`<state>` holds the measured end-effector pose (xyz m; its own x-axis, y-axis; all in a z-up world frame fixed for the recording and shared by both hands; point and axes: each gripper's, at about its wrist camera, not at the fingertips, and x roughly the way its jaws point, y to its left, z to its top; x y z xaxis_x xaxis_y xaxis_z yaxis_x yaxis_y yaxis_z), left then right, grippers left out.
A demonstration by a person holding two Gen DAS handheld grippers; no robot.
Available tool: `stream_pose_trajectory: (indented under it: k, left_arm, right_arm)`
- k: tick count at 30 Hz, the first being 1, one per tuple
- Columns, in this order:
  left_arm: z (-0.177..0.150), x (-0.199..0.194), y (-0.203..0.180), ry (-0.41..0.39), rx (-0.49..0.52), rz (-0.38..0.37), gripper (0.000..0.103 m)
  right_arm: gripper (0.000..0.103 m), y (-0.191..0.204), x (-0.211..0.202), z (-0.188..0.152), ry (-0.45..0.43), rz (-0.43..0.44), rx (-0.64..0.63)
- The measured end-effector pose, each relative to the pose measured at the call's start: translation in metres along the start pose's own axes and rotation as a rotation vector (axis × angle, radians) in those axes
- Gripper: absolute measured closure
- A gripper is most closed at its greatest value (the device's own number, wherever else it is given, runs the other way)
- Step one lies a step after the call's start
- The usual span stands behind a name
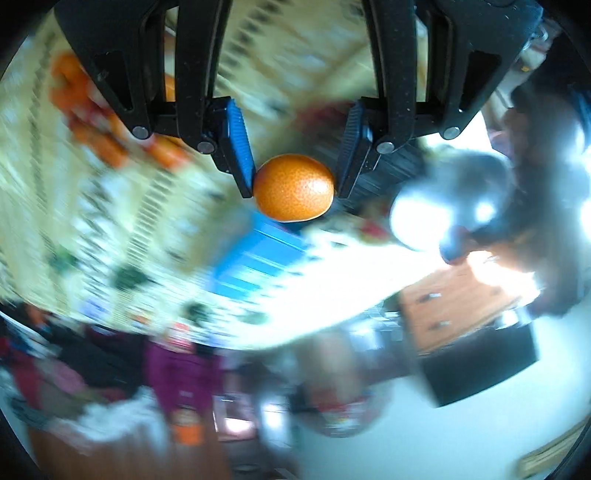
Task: Organize fruits
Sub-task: 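Carry the orange and mandarin to the steel bowl and release both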
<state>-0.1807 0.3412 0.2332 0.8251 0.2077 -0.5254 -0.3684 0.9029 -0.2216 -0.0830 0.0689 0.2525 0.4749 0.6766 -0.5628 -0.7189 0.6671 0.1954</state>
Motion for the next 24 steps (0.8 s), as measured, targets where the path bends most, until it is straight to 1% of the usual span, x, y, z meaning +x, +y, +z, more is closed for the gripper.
stream_pose_trajectory:
  k: [2, 4, 7, 10, 12, 13, 16, 24]
  left_arm:
    - [0.002, 0.003, 0.037, 0.027, -0.029, 0.077, 0.057]
    - [-0.004, 0.015, 0.07, 0.082, -0.06, 0.132, 0.057]
    - [-0.024, 0.033, 0.096, 0.154, -0.082, 0.165, 0.057]
    - [-0.045, 0.047, 0.103, 0.207, -0.093, 0.175, 0.057]
    - [-0.055, 0.057, 0.103, 0.241, -0.094, 0.177, 0.057]
    - [-0.058, 0.059, 0.102, 0.252, -0.095, 0.177, 0.057]
    - [-0.061, 0.062, 0.107, 0.264, -0.102, 0.175, 0.057]
    - [-0.059, 0.07, 0.109, 0.291, -0.089, 0.157, 0.057]
  right_arm:
    - [0.059, 0.033, 0.022, 0.014, 0.014, 0.062, -0.044]
    - [0.059, 0.066, 0.05, 0.022, 0.045, 0.118, -0.084]
    - [0.059, 0.105, 0.087, 0.017, 0.111, 0.176, -0.108]
    - [0.059, 0.13, 0.118, 0.0, 0.193, 0.208, -0.115]
    - [0.058, 0.138, 0.137, -0.012, 0.249, 0.209, -0.118]
    - [0.058, 0.135, 0.14, -0.017, 0.271, 0.209, -0.116]
    - [0.058, 0.135, 0.153, -0.023, 0.319, 0.199, -0.106]
    - [0.058, 0.142, 0.168, -0.024, 0.356, 0.183, -0.099]
